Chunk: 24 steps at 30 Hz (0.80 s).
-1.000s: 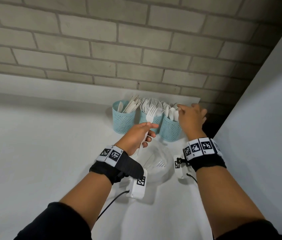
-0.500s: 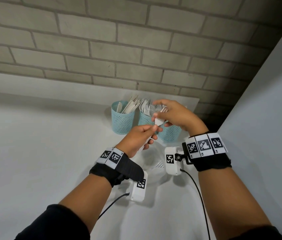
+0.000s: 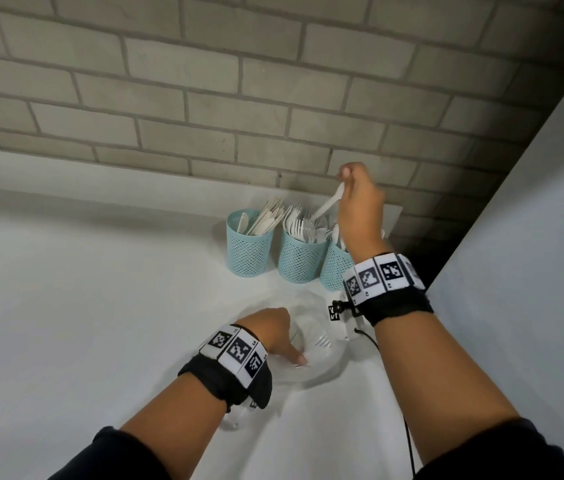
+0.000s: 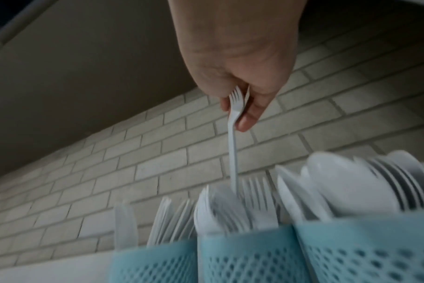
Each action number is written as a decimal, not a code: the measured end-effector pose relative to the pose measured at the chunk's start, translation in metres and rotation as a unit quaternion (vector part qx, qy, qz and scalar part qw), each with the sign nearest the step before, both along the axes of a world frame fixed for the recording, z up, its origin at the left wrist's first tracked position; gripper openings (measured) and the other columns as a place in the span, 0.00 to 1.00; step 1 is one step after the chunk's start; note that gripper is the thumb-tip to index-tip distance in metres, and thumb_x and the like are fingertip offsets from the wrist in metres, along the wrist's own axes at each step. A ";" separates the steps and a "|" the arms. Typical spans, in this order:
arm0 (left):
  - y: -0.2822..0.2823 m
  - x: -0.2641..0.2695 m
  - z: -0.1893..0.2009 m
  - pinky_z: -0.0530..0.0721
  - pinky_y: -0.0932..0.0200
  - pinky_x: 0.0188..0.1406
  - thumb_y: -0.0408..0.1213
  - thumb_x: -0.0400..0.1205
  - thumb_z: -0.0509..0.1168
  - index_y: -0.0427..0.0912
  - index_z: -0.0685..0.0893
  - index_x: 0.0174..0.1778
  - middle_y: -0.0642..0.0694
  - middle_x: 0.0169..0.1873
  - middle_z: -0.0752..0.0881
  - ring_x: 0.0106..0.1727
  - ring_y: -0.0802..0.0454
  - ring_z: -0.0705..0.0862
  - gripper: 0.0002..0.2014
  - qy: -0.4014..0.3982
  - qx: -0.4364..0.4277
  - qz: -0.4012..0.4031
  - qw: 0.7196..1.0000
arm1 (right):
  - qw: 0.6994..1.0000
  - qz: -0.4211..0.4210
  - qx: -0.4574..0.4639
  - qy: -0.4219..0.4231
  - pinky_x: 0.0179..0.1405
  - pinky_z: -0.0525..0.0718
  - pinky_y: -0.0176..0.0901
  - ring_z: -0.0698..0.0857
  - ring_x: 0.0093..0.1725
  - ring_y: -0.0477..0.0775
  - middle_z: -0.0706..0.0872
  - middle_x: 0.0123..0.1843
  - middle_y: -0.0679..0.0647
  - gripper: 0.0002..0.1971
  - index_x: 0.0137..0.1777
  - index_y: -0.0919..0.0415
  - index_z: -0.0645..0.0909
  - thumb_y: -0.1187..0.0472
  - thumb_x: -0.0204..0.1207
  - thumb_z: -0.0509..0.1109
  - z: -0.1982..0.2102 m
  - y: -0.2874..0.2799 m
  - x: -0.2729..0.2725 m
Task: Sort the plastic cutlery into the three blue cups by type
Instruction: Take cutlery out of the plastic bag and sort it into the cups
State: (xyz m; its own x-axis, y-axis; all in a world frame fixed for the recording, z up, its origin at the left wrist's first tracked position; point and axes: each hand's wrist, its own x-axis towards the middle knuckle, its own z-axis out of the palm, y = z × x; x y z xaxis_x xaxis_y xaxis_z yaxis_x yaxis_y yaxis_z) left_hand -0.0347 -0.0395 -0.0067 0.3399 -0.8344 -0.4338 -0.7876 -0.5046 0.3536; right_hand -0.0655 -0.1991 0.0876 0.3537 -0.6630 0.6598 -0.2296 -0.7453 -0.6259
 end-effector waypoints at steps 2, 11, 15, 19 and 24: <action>0.002 -0.002 0.001 0.73 0.58 0.58 0.56 0.73 0.71 0.37 0.70 0.71 0.42 0.68 0.78 0.67 0.44 0.77 0.37 0.005 0.006 -0.003 1.000 | 0.994 -0.009 0.008 0.112 0.41 0.76 0.45 0.82 0.45 0.60 0.81 0.48 0.61 0.15 0.58 0.60 0.79 0.55 0.86 0.51 -0.013 0.001 0.005; 0.008 -0.004 0.005 0.72 0.60 0.48 0.55 0.74 0.70 0.36 0.78 0.66 0.43 0.59 0.83 0.49 0.49 0.76 0.31 -0.004 0.026 -0.053 0.998 | 0.898 0.003 0.001 0.439 0.78 0.43 0.66 0.44 0.82 0.66 0.49 0.85 0.54 0.22 0.72 0.48 0.73 0.48 0.86 0.44 -0.039 0.006 0.019; 0.005 0.001 0.006 0.73 0.58 0.51 0.51 0.76 0.70 0.35 0.77 0.67 0.43 0.62 0.81 0.58 0.45 0.80 0.30 -0.016 0.027 -0.055 0.998 | 0.963 -0.021 -0.095 0.250 0.71 0.62 0.54 0.62 0.74 0.61 0.70 0.78 0.55 0.16 0.67 0.53 0.80 0.57 0.83 0.56 -0.029 0.020 0.010; 0.004 0.009 0.003 0.73 0.59 0.57 0.46 0.76 0.70 0.40 0.72 0.70 0.44 0.69 0.76 0.67 0.45 0.76 0.28 0.000 -0.012 -0.022 1.000 | 0.963 0.130 0.031 0.232 0.52 0.83 0.51 0.83 0.45 0.54 0.88 0.53 0.58 0.12 0.57 0.59 0.83 0.62 0.83 0.58 -0.032 0.041 -0.013; 0.005 0.010 -0.002 0.75 0.55 0.62 0.46 0.77 0.69 0.44 0.75 0.68 0.44 0.66 0.79 0.67 0.45 0.77 0.24 -0.024 -0.020 -0.019 0.999 | 0.809 0.126 0.080 0.568 0.65 0.74 0.51 0.78 0.63 0.59 0.84 0.62 0.55 0.11 0.55 0.56 0.86 0.57 0.81 0.63 -0.066 0.046 -0.031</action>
